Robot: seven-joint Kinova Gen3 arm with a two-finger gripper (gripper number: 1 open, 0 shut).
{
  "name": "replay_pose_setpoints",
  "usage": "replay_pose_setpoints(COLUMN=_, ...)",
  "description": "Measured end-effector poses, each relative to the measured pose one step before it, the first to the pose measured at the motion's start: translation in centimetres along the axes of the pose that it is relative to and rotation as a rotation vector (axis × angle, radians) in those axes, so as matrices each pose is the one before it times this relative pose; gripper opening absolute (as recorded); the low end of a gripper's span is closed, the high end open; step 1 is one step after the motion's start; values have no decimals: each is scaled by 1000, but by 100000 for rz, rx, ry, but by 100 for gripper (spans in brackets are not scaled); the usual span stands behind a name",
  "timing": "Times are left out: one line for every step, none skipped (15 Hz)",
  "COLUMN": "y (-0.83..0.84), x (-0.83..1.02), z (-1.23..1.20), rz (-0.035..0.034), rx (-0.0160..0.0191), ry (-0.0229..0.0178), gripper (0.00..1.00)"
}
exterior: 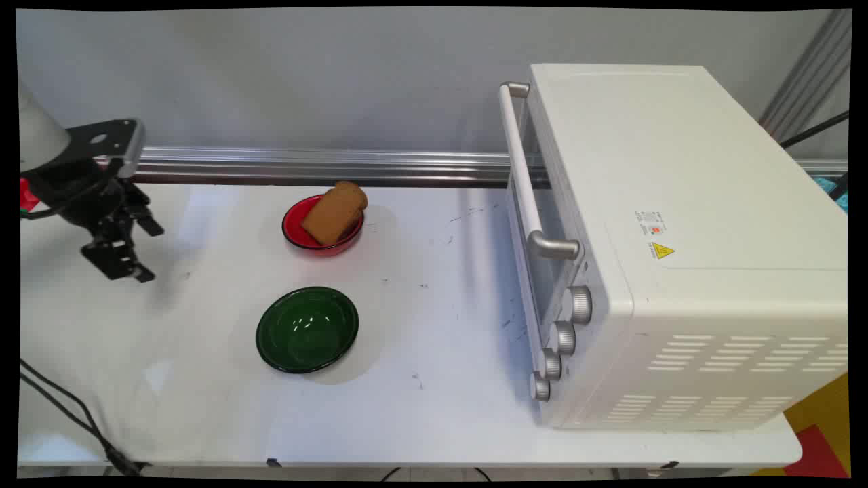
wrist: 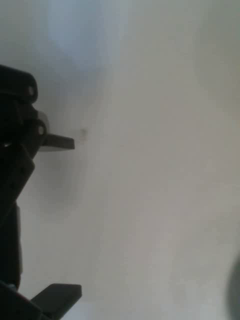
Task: Open the oven
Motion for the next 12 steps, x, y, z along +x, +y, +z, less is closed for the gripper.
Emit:
replay_pose_setpoints(y=256, x=808, z=6, rz=-414, rx=-258, ry=1769, gripper=100)
replay_pose_setpoints(y=326, x=1131, z=-8, rz=-364, rx=-310, ry=2319, gripper=100)
replay_pose_setpoints(y=346, x=1400, z=-6, rz=-158, rx=-404, ry=3084, gripper=100)
replay_pose_setpoints(y=318, x=1346, z=-35, rz=-225, rx=-232, ry=2852, gripper=100)
replay_pose_setpoints(y=217, x=1002, z=-39, rz=83, rx=-23, ry=1885, gripper=100)
replay_pose_setpoints(y=271, x=1350, z=-55, rz=-87, rx=-52, ry=2312, gripper=100)
replay_pose_setpoints(y=329, x=1428, z=-63, rz=151, rx=36, ry=2203, gripper=100)
replay_pose_setpoints(y=449, x=1861, z=-109, rz=123, rx=28, ry=2707, gripper=100)
replay_pose_setpoints(y=602, x=2282, z=-180, rz=536, rx=197, ry=3242, gripper=100)
replay_pose_setpoints(y=645, x=2368, z=-193, rz=734, rx=121, ry=3548, gripper=100)
replay_pose_setpoints(y=569, x=2021, z=-165, rz=742, rx=154, ry=3089, gripper=100)
replay_pose_setpoints(y=339, x=1312, z=-107, rz=469, rx=161, ry=2117, gripper=100)
